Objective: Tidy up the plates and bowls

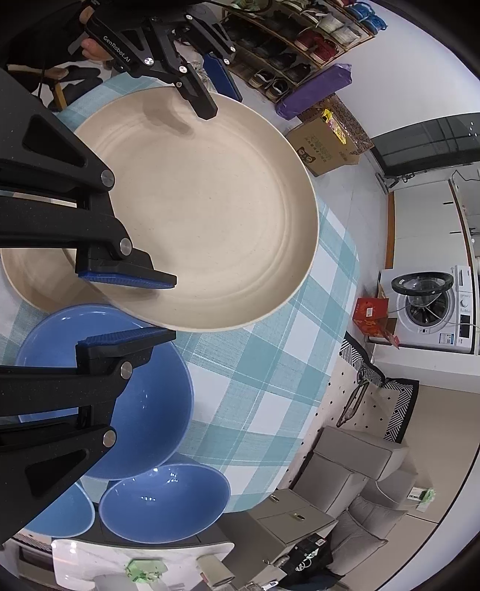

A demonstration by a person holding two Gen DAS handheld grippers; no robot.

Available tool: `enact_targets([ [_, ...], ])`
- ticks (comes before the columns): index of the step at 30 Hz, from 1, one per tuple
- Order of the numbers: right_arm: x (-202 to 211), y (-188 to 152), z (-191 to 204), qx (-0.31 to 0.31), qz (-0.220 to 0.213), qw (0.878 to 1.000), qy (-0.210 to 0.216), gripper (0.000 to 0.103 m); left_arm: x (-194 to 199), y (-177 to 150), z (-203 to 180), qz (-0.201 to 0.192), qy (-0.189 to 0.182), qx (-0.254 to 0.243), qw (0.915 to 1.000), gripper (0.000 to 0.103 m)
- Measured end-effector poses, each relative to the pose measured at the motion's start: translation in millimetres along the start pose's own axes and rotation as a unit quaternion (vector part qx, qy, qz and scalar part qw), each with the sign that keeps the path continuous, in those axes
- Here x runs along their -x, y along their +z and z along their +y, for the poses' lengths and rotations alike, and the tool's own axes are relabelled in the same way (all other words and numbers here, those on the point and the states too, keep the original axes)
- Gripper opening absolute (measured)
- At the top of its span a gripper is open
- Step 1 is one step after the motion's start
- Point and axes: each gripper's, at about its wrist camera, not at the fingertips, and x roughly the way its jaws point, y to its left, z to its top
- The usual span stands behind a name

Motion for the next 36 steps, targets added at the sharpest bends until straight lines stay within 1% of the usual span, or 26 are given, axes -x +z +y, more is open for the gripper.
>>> enact_targets([
  [11, 8, -17, 8, 0.006, -0.009, 1.000, 0.004, 0.021, 10, -7, -1, -0.005, 0.000, -0.003, 1.0000, 0.030],
  [22, 13, -39, 12, 0.008, -0.017, 1.000, 0.007, 0.021, 18, -25, -10, 0.001, -0.005, -0.009, 0.9999, 0.030],
  [36, 4, -70, 16, 0.002, -0.019, 1.000, 0.021, 0.021, 17, -40, -13, 0.009, -0.010, -0.012, 0.9998, 0.030],
])
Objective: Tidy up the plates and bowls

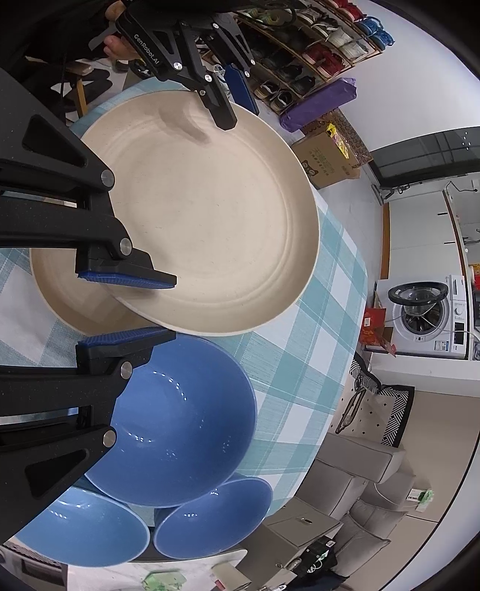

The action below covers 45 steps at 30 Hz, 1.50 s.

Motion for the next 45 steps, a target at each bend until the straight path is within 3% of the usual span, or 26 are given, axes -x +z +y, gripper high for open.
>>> enact_targets([
  [31, -15, -64, 9, -0.040, -0.018, 0.999, 0.016, 0.021, -13, -39, -6, 0.028, -0.006, -0.009, 0.9995, 0.030],
  [45, -23, -86, -6, -0.085, -0.034, 0.996, 0.021, 0.022, -27, -46, -20, 0.045, -0.009, -0.026, 0.9986, 0.030],
])
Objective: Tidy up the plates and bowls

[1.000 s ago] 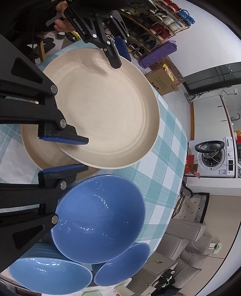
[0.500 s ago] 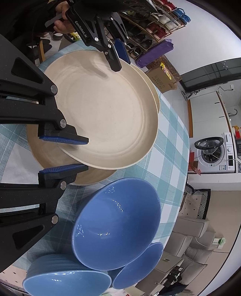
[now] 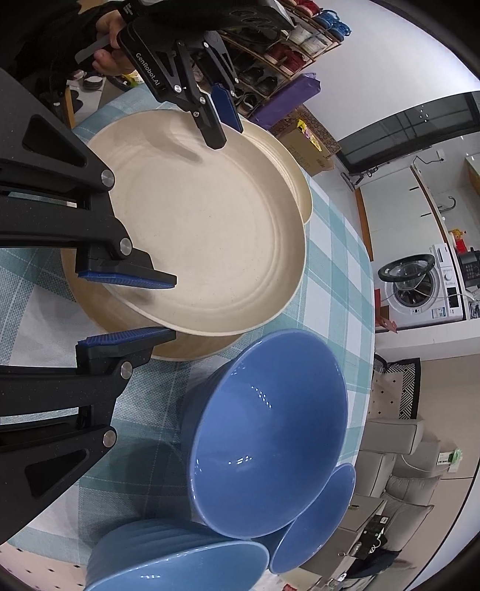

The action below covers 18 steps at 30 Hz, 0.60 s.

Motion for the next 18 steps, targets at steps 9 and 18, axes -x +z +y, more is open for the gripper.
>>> enact_targets([
  [9, -11, -9, 4, 0.010, 0.004, 1.000, -0.026, 0.022, -11, -1, -5, 0.009, 0.009, -0.006, 0.9999, 0.030],
  [18, -11, -11, 0, 0.006, 0.005, 0.999, -0.036, 0.022, -19, -3, -12, 0.016, 0.014, -0.019, 0.9996, 0.030],
])
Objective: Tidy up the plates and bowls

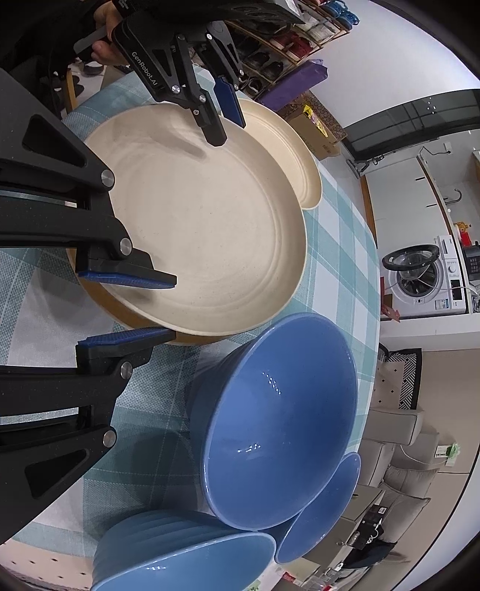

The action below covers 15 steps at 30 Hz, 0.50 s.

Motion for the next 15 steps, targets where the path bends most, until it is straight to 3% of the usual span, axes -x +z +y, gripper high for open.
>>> enact_targets([
  [15, -11, 0, 1, 0.003, 0.009, 1.000, -0.011, 0.022, -7, -4, -5, 0.008, 0.008, -0.008, 0.9999, 0.030],
])
